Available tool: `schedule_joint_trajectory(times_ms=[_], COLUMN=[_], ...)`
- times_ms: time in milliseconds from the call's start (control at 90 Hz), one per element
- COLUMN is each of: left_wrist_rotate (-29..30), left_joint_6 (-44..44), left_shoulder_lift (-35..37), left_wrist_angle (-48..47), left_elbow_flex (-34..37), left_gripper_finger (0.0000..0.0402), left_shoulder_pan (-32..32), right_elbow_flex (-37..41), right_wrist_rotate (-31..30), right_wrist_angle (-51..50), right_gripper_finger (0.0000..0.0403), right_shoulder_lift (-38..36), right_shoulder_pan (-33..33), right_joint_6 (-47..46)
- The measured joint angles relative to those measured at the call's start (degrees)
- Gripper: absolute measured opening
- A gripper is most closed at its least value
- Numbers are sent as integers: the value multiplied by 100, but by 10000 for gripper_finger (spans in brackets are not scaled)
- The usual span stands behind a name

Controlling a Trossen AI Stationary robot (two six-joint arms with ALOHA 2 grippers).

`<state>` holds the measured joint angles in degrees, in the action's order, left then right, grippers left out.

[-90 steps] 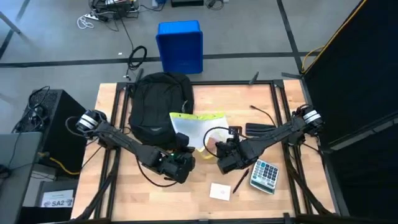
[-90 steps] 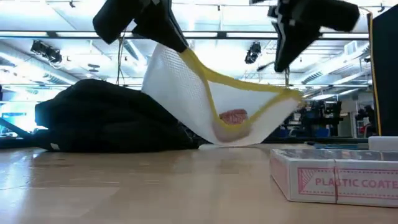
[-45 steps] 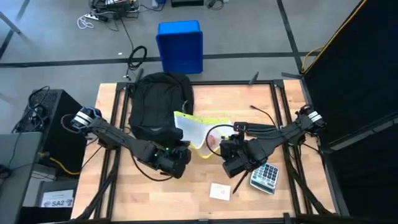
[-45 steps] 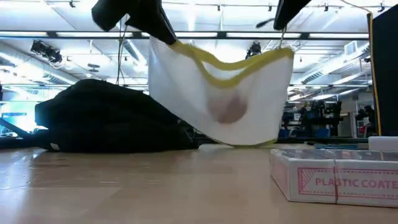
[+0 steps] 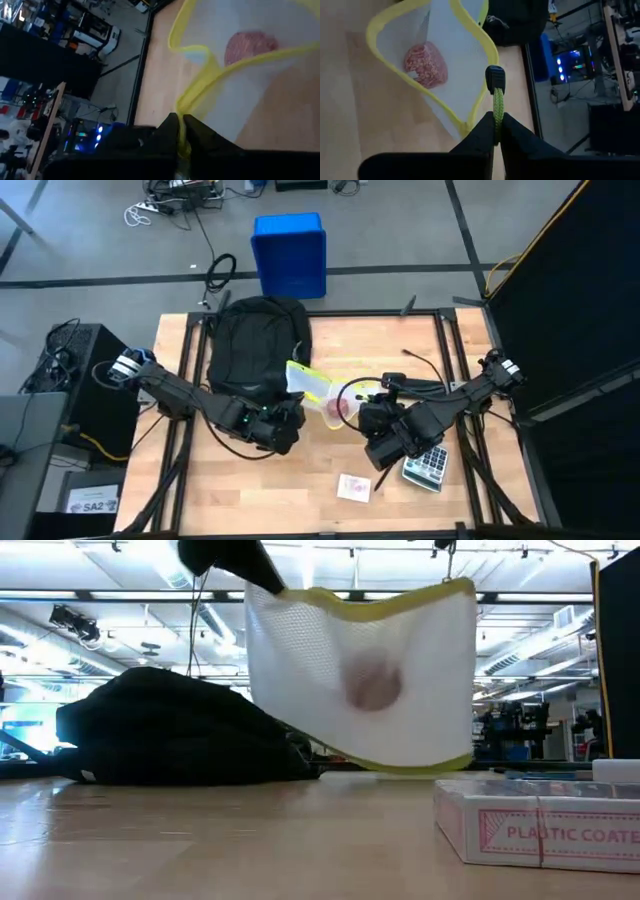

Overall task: Unpack backpack
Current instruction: Put the charger adapter into the zip lock bag

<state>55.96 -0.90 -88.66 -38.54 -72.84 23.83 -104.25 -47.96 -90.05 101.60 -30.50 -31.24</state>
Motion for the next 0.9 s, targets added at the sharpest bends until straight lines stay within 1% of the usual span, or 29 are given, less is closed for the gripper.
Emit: schedule_joint_trajectory(times_ms=[111,200,267,333,611,722,822,856,900], left_wrist_rotate=[-95,-19,-165,-187,-651,-1021,-766,-696,-817], left_joint_6=[133,343,439,697,1405,1321,1307,1311,1113], left_shoulder_lift=[0,-4,0,-21,-24,-22,105,190,248], left_wrist_angle=[-77,-127,-163,-298,-45,252,180,351,711], left_elbow_flex=[-2,0,0,15,665,837,808,804,784], left_gripper_finger=[0,0,0,0,0,0,0,0,0], left_shoulder_pan=[-50,-63,-82,-85,-300,-376,-349,-349,-375], right_elbow_flex=[0,0,0,0,-2,32,136,170,213], right_wrist_rotate=[2,15,14,14,36,180,378,450,542], right_wrist_angle=[-1,1,-1,3,3,10,22,22,29], right_gripper_finger=[0,0,0,0,0,0,0,0,0], right_shoulder_lift=[-9,-9,-11,-11,-11,-11,-12,-12,-11], right_shoulder_pan=[-54,-124,-170,-238,-580,-665,-708,-716,-734], right_joint_6=[-64,-91,-166,-219,-584,-802,-984,-1034,-1096])
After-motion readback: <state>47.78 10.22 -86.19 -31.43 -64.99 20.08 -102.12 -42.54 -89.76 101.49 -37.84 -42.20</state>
